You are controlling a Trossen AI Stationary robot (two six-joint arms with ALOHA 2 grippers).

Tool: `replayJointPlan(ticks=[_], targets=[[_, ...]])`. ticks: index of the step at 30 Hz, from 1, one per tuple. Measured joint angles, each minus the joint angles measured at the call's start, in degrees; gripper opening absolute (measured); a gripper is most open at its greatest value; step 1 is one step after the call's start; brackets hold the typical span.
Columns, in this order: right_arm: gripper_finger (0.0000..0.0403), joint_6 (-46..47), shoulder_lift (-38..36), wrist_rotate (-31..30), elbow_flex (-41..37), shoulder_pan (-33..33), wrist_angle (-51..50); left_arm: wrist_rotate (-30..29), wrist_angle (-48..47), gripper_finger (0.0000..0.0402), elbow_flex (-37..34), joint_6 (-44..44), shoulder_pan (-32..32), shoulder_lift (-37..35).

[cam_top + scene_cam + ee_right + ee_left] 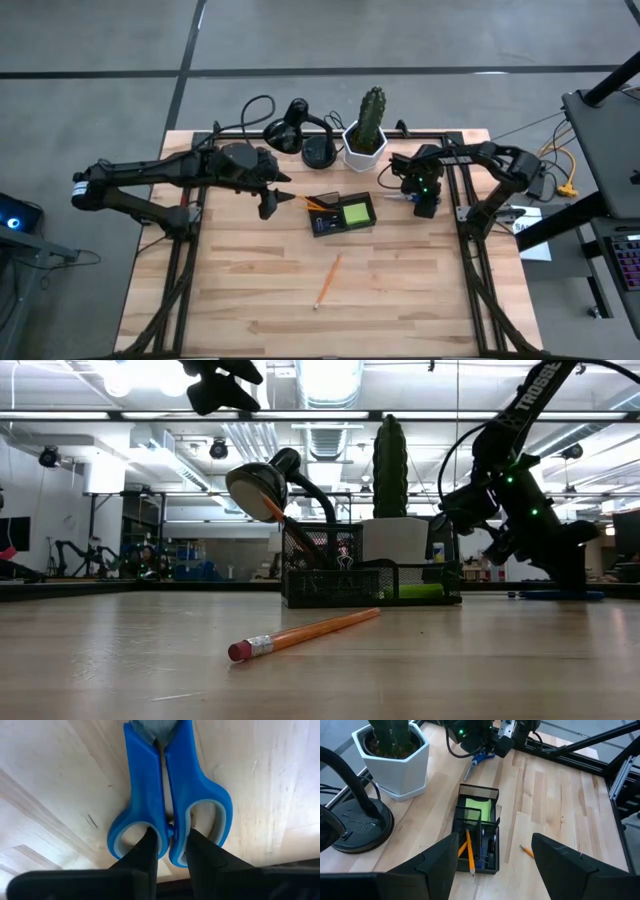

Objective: Pick and place office supplies into organizer
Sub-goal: Put the blue scissors into the desk organizer

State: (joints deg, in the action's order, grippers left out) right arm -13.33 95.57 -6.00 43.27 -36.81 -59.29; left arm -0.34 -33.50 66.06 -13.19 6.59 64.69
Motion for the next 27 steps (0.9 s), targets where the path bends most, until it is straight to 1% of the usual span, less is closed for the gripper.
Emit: replayJointPlan(ticks=[4, 7, 13, 15, 21, 27], targets=[[0.0062, 0.24, -0.90, 0.93, 0.86, -0.05, -1.03, -0.03, 0.02, 0.0235, 0.00, 0.00, 0.00, 0.00], [0.0062, 1.36, -3.26, 1.77, 1.54, -0.05, -1.61, -0.09, 0.00, 0.0235, 0.00, 0.02, 0.00, 0.00], [0.0062, 5.69, -8.79, 6.94, 2.60, 0.36, -3.36, -0.17, 0.02, 0.0235, 0.00, 0.02, 0.04, 0.00], [0.0062, 7.37, -10.46, 7.78, 3.36, 0.79, -4.30, -0.17, 0.02, 0.0235, 0.00, 0.02, 0.04, 0.00], [0.0062, 11.70, -15.91, 9.02, 8.24, 3.99, -6.26, -0.17, 0.02, 0.0235, 0.00, 0.02, 0.04, 0.00], [0.0062, 15.06, -21.01, 9.59, 14.61, 9.06, -5.43, -0.15, 0.02, 0.0235, 0.00, 0.02, 0.04, 0.00]])
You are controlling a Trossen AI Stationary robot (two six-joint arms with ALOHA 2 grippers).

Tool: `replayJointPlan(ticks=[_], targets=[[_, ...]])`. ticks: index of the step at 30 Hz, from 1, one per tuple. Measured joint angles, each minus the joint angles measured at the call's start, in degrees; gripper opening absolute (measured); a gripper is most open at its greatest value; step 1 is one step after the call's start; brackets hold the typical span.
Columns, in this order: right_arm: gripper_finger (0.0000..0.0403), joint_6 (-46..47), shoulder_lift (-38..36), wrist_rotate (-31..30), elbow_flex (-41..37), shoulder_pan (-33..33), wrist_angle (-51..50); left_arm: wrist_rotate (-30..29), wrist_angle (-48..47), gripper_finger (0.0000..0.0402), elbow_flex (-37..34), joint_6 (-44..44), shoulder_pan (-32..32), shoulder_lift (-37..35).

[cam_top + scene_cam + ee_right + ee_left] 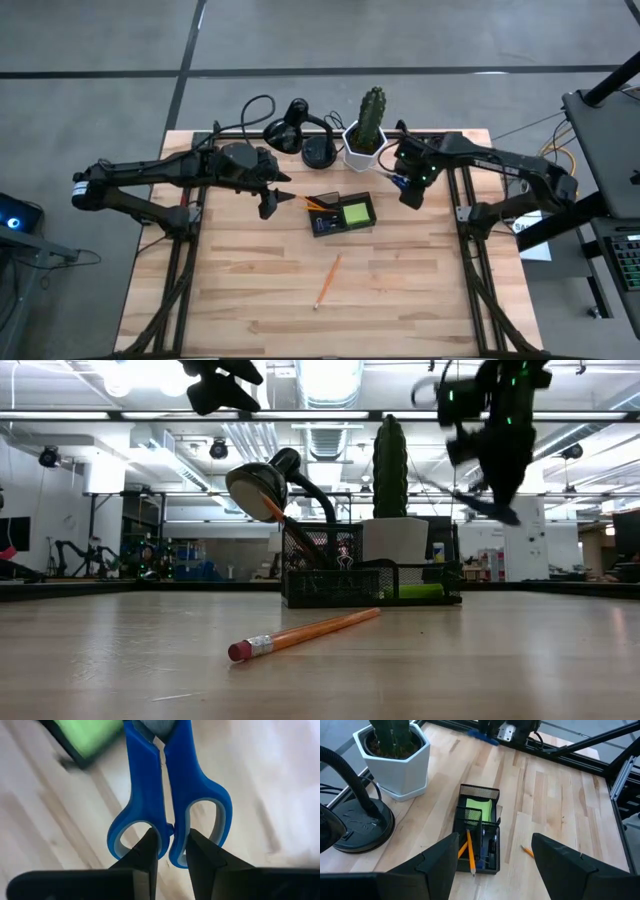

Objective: Pick and place office supplies into organizer
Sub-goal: Put the blue scissors into the desk organizer

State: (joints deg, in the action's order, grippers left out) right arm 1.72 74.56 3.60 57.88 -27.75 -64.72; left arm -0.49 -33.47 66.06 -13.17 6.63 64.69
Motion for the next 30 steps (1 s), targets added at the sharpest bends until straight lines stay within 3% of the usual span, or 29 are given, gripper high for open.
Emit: replayJointPlan(ticks=[4, 9, 20, 30], targets=[[0.0062, 1.61, -2.19, -0.50, 4.24, 4.26, 2.56, 0.00, 0.02, 0.0235, 0.00, 0.00, 0.00, -0.14], [0.0062, 2.02, -2.09, -5.38, 9.84, 10.54, 6.73, 0.00, 0.05, 0.0235, 0.00, -0.02, 0.00, -0.34], [0.0062, -8.53, 2.26, -27.46, 16.25, 21.69, 11.90, 0.00, 0.04, 0.0235, -0.02, -0.14, 0.00, -5.04], [0.0062, -20.75, 8.99, -40.89, 16.86, 26.44, 17.03, -0.29, 0.24, 0.0235, 0.00, -2.91, 0.00, -10.80]])
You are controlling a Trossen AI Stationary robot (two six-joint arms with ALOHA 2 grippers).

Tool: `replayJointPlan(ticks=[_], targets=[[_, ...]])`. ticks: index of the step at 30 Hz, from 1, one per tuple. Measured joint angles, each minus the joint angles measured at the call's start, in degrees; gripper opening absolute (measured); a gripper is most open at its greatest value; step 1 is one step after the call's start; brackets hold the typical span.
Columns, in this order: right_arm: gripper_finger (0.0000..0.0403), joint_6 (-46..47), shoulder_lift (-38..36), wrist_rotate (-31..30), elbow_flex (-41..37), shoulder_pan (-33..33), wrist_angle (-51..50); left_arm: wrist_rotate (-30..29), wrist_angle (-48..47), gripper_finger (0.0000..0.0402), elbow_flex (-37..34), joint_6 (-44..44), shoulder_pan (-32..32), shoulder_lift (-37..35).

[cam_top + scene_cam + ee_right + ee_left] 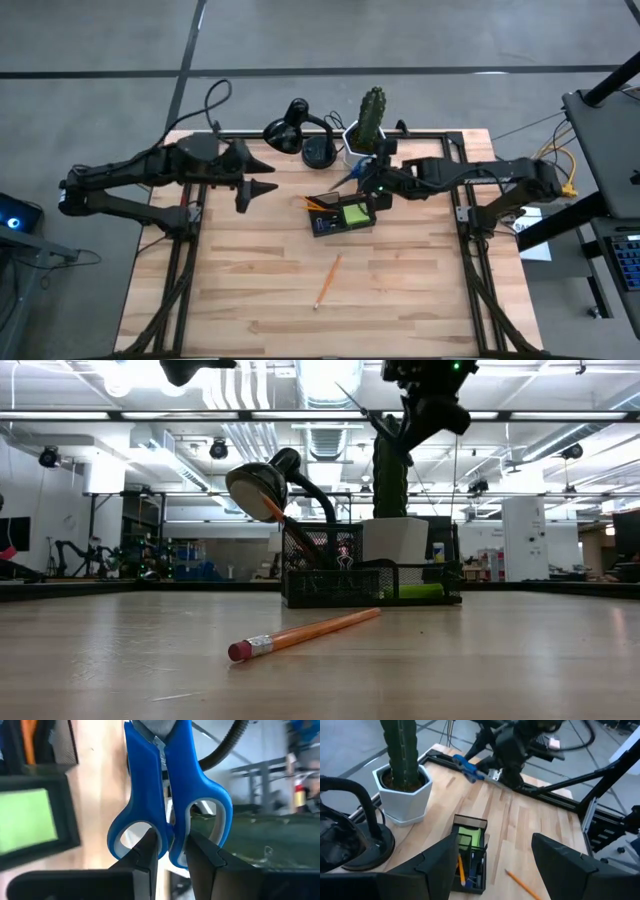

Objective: Pick and place office supplies into organizer
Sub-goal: Put the blue scissors into the desk organizer

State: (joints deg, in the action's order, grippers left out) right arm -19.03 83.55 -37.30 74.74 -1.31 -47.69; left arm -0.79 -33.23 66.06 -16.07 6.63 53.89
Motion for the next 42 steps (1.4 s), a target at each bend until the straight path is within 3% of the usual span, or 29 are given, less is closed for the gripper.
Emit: replayJointPlan(ticks=[6, 14, 23, 28, 38, 42], targets=[[0.0062, -8.22, 2.09, -7.64, 0.00, 1.74, 0.54, -0.06, -0.09, 0.0235, -0.01, -0.33, 0.00, -1.17], [0.0062, -8.41, 3.99, -8.84, 0.00, 1.94, 2.03, -0.12, 0.28, 0.0235, 0.00, -1.58, 0.00, -0.39], [0.0062, 15.69, 2.70, 9.96, 2.40, 2.04, 9.68, -0.15, 0.22, 0.0235, -0.02, -1.14, 0.00, 0.85], [0.0062, 23.96, 2.05, 18.85, 2.51, 2.13, 16.01, -1.19, 0.63, 0.0235, -0.02, 0.16, -0.05, 0.73], [0.0062, 36.82, 1.23, 22.91, 2.49, 2.06, 29.51, -1.11, 12.09, 0.0235, -0.03, 10.04, -0.22, 0.94], [0.0062, 38.72, 0.78, 17.84, 2.51, 2.42, 34.94, -1.21, 18.97, 0.0235, -0.04, 9.93, -0.22, 2.29]])
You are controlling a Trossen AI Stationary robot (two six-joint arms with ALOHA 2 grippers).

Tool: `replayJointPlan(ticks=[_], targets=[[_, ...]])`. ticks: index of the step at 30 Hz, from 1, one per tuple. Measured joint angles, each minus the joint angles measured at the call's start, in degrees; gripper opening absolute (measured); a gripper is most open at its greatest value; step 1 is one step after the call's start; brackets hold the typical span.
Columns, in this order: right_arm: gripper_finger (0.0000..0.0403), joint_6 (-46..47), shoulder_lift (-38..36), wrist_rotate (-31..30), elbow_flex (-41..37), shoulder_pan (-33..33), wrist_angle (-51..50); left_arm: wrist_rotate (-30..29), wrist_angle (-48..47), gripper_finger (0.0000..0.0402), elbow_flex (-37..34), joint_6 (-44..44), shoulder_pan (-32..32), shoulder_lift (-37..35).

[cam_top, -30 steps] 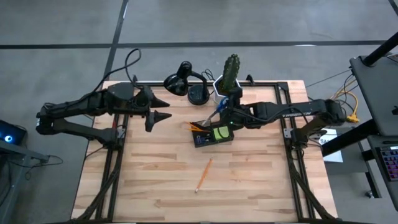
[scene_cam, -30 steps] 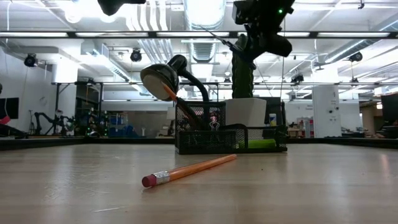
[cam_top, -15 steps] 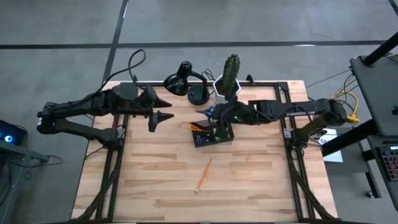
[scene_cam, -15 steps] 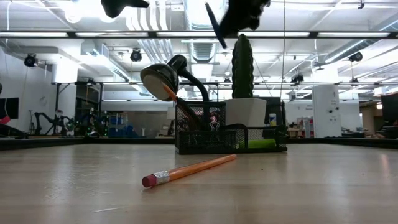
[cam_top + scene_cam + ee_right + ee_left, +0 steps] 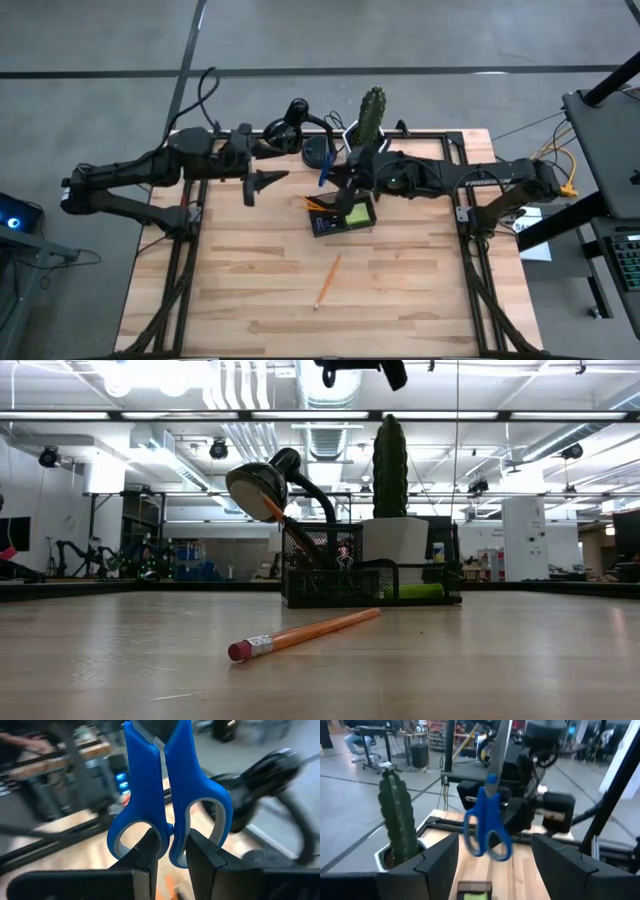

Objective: Pick and place office supplies into organizer
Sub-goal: Put the blue scissors into the desk organizer

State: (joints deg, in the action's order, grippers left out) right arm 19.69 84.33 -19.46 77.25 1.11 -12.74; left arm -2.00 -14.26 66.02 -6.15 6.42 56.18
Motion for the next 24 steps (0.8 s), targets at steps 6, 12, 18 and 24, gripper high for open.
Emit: replayJointPlan(ticks=[6, 12, 18, 24], targets=[[0.0062, -4.73, 0.09, -9.32, 0.00, 0.39, 1.04, -1.39, 4.12, 0.0235, 0.00, -1.04, -0.02, 4.57], [0.0062, -7.69, 0.11, -13.34, -0.13, 0.39, 0.97, -1.53, 11.65, 0.0235, -0.02, -1.15, -0.04, 8.80], [0.0062, -8.50, 0.15, -13.75, -0.20, 0.39, 0.93, -1.51, 19.65, 0.0235, -0.02, -2.50, -0.04, 12.72], [0.0062, -10.87, 0.15, -13.47, -0.22, 0.54, 0.54, -0.83, 20.06, 0.0235, -0.02, -2.50, -0.04, 15.30]])
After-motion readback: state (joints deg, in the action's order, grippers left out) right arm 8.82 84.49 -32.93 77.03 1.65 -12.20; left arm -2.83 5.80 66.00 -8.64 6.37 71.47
